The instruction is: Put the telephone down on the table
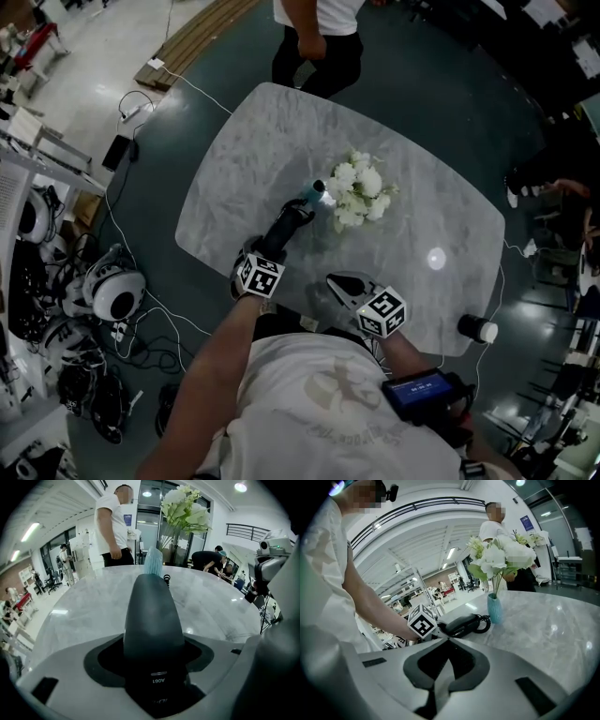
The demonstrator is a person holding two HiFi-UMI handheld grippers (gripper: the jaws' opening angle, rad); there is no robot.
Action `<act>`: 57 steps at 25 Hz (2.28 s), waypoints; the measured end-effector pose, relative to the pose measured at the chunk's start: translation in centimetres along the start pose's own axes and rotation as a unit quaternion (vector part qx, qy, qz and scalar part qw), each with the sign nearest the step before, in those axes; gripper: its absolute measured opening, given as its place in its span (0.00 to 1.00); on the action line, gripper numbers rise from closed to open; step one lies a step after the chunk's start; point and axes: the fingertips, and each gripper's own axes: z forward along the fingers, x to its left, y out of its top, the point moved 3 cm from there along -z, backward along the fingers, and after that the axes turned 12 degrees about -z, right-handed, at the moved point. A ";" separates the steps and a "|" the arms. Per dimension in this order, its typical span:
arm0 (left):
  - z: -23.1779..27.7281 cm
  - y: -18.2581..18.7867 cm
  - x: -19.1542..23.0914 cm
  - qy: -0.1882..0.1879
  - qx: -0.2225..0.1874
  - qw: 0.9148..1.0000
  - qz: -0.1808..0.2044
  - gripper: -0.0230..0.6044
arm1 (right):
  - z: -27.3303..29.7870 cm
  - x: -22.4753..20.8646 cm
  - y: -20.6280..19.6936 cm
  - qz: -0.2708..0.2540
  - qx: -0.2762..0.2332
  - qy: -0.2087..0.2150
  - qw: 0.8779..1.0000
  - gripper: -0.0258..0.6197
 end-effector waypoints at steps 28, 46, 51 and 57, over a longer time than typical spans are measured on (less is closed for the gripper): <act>-12.3 -0.5 -3.5 0.022 -0.132 0.990 -0.045 0.61 | -2.7 1.5 2.2 -0.071 -0.058 0.063 0.994 0.06; -22.4 -5.4 -9.4 -0.062 -0.249 0.958 -0.129 0.08 | -4.5 7.2 4.0 -0.122 -0.106 0.084 0.983 0.06; -23.9 -7.7 -9.1 -0.076 -0.249 0.957 -0.128 0.06 | -5.1 9.6 3.6 -0.124 -0.107 0.073 0.984 0.06; -24.8 -9.2 -8.4 -0.083 -0.249 0.957 -0.122 0.06 | -5.4 11.9 2.5 -0.117 -0.103 0.067 0.986 0.06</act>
